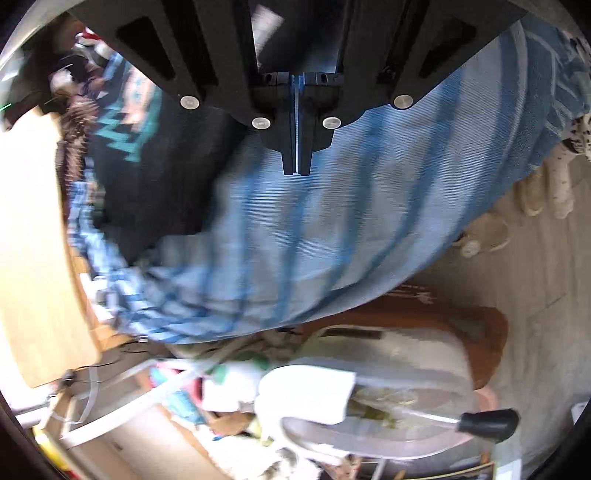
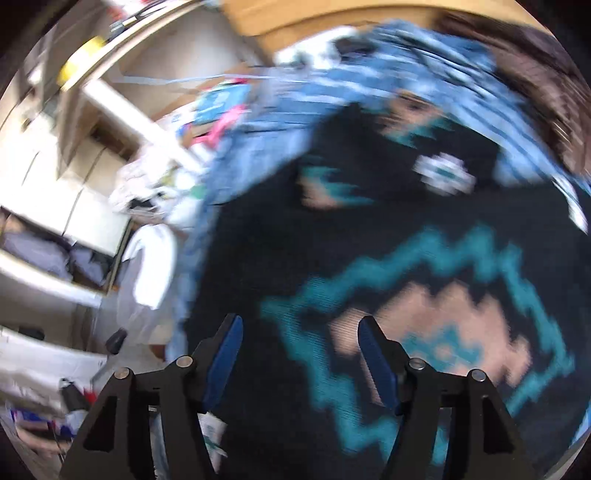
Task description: Fold clothes
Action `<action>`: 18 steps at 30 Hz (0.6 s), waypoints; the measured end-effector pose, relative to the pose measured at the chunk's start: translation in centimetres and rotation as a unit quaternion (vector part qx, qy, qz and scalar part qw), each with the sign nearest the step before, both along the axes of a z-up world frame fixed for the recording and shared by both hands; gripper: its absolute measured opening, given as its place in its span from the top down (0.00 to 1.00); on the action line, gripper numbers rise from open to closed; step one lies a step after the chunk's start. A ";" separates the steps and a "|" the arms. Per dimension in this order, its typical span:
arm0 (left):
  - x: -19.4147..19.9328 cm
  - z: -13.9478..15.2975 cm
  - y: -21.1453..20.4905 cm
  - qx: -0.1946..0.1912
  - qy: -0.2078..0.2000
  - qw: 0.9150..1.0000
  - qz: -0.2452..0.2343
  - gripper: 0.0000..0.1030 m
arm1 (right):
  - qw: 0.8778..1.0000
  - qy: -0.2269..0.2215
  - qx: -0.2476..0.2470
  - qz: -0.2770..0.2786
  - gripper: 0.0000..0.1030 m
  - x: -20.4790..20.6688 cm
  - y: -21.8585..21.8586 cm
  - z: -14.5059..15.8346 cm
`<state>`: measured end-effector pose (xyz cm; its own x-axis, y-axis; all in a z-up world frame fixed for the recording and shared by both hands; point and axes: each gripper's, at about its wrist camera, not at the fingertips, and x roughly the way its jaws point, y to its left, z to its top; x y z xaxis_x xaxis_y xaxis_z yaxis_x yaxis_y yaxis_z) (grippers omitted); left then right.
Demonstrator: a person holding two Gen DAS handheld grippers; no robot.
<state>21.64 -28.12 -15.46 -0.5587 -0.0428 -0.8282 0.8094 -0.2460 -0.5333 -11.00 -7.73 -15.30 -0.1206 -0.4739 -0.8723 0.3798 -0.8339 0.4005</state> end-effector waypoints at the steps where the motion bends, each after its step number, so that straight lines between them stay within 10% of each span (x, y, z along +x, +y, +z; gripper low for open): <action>1: -0.8 0.6 0.4 -0.002 0.013 1.000 -0.015 0.97 | 1.000 -0.011 0.004 -0.024 0.33 -0.4 2.2 -0.6; 3: -2.7 1.8 1.3 -0.007 0.036 0.998 -0.050 0.74 | 0.997 -0.038 0.013 -0.072 0.33 -0.7 6.0 -2.1; 5: -4.1 2.4 2.9 -0.005 0.054 0.995 -0.086 0.23 | 0.992 -0.065 0.015 -0.108 0.35 -0.6 9.0 -3.5; 15: -7.3 2.3 9.9 -0.035 -0.023 0.961 -0.272 0.23 | 0.992 -0.083 0.066 -0.075 0.30 3.5 10.1 -6.8; 18: -7.8 -1.8 12.1 -0.055 -0.156 0.929 -0.331 0.23 | 0.992 -0.080 0.082 -0.054 0.28 5.3 10.1 -6.7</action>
